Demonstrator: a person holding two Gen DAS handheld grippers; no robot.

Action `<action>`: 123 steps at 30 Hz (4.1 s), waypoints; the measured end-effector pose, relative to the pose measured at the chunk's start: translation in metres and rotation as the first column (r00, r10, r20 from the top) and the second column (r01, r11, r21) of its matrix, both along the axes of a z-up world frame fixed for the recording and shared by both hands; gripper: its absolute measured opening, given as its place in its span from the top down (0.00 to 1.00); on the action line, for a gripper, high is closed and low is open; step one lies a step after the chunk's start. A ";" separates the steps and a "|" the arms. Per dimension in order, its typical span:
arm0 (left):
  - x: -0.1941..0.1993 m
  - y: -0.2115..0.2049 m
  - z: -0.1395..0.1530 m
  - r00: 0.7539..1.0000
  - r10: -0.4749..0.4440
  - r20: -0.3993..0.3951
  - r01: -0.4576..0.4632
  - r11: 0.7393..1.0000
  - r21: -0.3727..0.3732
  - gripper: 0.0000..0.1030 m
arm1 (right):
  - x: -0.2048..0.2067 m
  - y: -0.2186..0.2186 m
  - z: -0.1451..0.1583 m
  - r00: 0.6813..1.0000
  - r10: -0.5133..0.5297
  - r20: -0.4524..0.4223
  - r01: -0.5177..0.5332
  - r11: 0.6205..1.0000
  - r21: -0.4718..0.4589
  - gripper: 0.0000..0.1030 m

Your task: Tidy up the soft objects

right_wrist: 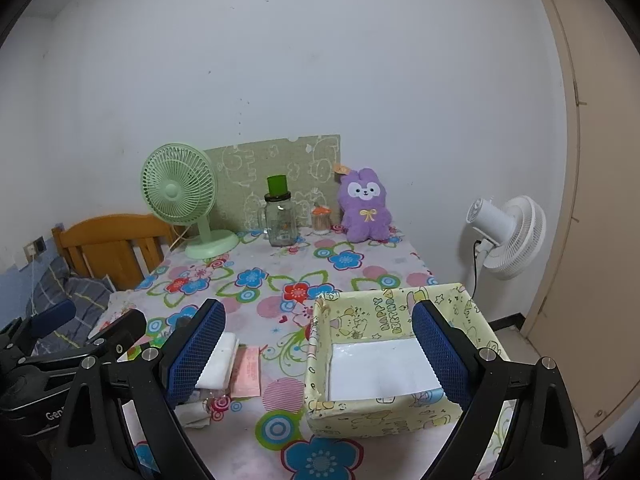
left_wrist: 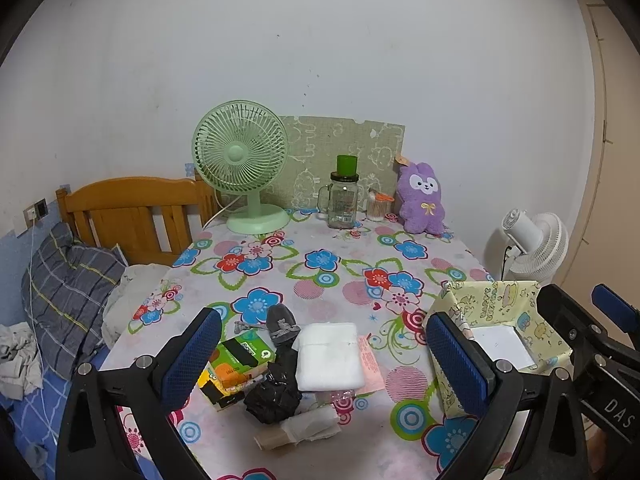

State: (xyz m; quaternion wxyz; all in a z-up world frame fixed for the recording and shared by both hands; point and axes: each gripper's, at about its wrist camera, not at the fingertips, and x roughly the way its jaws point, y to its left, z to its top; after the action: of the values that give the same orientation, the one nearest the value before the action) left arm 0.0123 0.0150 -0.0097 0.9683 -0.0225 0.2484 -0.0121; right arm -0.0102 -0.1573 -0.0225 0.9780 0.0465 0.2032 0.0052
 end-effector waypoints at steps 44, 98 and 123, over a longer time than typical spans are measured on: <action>-0.002 -0.003 0.000 1.000 -0.001 0.011 0.001 1.000 0.017 0.00 | 0.000 -0.004 0.001 1.000 0.001 -0.004 -0.001 1.000 0.014 0.07; 0.053 0.054 -0.081 0.982 -0.007 -0.191 0.009 1.000 0.014 0.17 | 0.068 0.087 -0.069 0.979 0.154 -0.134 -0.149 0.988 0.048 0.10; 0.069 0.068 -0.122 0.959 -0.048 -0.279 0.059 0.998 0.031 0.39 | 0.110 0.134 -0.117 0.929 0.218 -0.298 -0.219 0.975 0.030 0.10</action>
State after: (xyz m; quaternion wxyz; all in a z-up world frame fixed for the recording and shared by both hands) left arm 0.0813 0.0835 -0.1322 0.9234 0.0013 0.3826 -0.0300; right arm 0.0999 -0.0233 -0.1399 0.9293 0.0221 0.3529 0.1064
